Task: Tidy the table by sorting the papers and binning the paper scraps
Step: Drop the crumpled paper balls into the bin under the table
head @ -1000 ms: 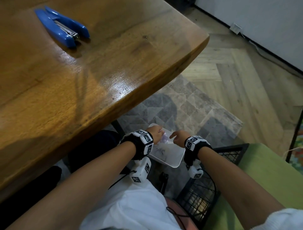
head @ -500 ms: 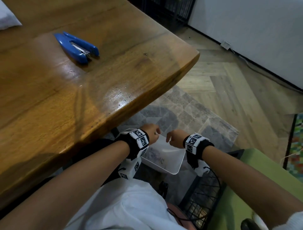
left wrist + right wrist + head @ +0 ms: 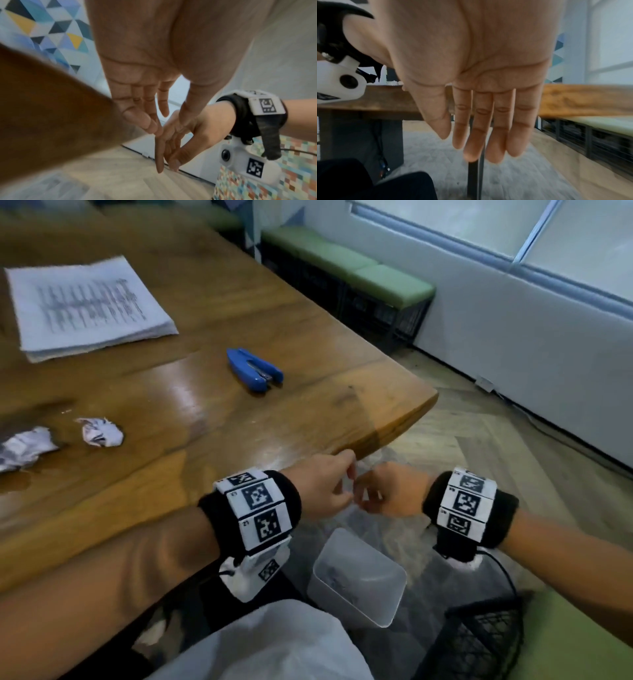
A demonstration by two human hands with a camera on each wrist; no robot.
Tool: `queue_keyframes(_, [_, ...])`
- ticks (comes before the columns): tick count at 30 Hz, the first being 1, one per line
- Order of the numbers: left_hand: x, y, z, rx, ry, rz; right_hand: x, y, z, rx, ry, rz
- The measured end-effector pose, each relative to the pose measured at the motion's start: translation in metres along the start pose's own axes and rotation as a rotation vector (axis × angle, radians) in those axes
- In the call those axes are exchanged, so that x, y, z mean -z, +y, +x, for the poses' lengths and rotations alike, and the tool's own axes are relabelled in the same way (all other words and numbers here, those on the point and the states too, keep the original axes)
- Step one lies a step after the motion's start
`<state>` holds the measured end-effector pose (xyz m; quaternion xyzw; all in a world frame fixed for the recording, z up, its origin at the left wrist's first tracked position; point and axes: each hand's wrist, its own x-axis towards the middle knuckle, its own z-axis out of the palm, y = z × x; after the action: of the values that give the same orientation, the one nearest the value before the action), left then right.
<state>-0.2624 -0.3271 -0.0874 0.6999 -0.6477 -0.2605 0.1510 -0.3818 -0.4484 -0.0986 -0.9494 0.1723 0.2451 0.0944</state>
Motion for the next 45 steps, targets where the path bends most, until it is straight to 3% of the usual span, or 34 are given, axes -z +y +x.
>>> queue_keyframes(7, [0.063,-0.037,-0.079,0.108,0.227,0.115,0.072,-0.065,0.021,0.184,0.108,-0.072])
queue_keyframes(14, [0.11,-0.102,-0.171,0.448,0.336,0.301,0.119,-0.135,0.067,0.324,0.167,-0.116])
queue_keyframes(20, [0.127,-0.152,-0.247,0.845,0.279,0.417,0.135,-0.206,0.114,0.427,0.201,-0.136])
queue_keyframes(24, [0.12,-0.166,-0.29,0.991,0.198,0.299,0.127,-0.239,0.137,0.453,0.237,-0.112])
queue_keyframes(30, [0.103,-0.178,-0.326,1.087,0.158,0.188,0.119,-0.267,0.159,0.516,0.168,-0.055])
queue_keyframes(37, [0.1,-0.178,-0.324,1.026,0.156,0.155,0.124,-0.3,0.164,0.521,0.124,-0.074])
queue_keyframes(45, [0.126,-0.181,-0.304,0.921,0.404,0.133,0.117,-0.334,0.162,0.536,0.217,-0.289])
